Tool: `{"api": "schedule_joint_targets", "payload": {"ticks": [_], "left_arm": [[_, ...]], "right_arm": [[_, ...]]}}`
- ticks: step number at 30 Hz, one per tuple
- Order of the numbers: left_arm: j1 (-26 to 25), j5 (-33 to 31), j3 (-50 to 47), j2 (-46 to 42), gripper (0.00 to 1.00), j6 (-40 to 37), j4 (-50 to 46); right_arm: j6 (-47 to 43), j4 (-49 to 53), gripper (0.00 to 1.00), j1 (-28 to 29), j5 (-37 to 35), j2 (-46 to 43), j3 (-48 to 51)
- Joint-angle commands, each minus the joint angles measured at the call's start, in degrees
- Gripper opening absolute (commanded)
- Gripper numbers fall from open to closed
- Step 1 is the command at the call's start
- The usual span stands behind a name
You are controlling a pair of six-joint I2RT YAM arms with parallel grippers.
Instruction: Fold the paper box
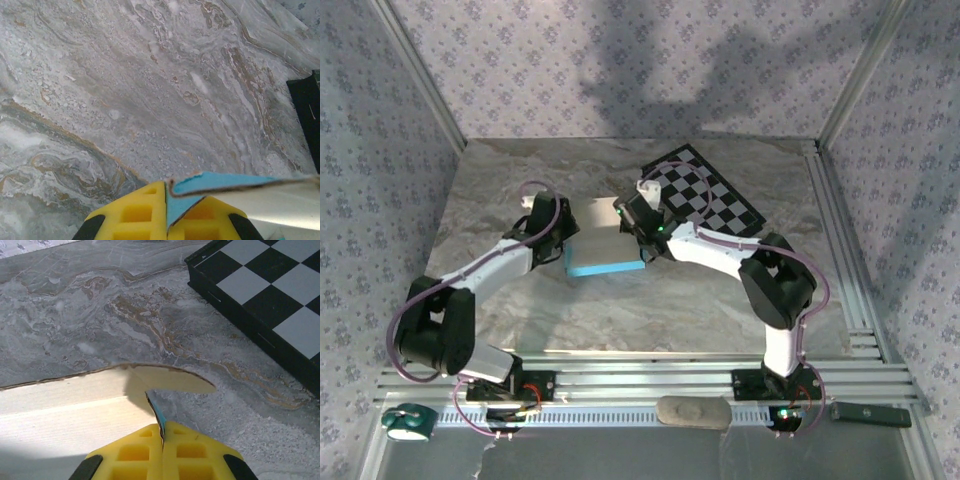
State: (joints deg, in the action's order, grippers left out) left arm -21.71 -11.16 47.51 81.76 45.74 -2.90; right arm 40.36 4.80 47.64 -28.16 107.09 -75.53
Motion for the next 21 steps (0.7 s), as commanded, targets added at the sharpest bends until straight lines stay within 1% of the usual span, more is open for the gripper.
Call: {"api": "schedule_joint_targets", "payload": {"ticks": [1, 4, 8, 13, 21], "left_arm": [[-0.9, 0.1, -0.9, -4.0, 0.0, 2.3, 5.8], [-2.6, -2.6, -2.5, -7.1, 0.0, 2.3, 3.8], [-4.0, -2.6, -6.2, -9.2, 0.0, 4.1, 5.9], [-7.3, -5.8, -9.2, -10.2, 0.0, 4.3, 7.9], [-9.9, -8.8, -15.0, -13.9, 0.0, 3.8, 14.0]], "right_arm": [[2.8, -2.8, 0.0, 1.3, -2.6, -2.5, 3.8], [3.4, -3.5, 0.0, 3.1, -5.1, -4.2, 6.3], [4.6, -4.9, 0.0, 5.3, -7.9, -5.0, 10.3], [5.4, -6.8, 0.0, 7.8, -11.2, -5.0, 13.6], [6.4, -8.8, 0.0, 9.7, -14.7, -6.7, 17.8]]}}
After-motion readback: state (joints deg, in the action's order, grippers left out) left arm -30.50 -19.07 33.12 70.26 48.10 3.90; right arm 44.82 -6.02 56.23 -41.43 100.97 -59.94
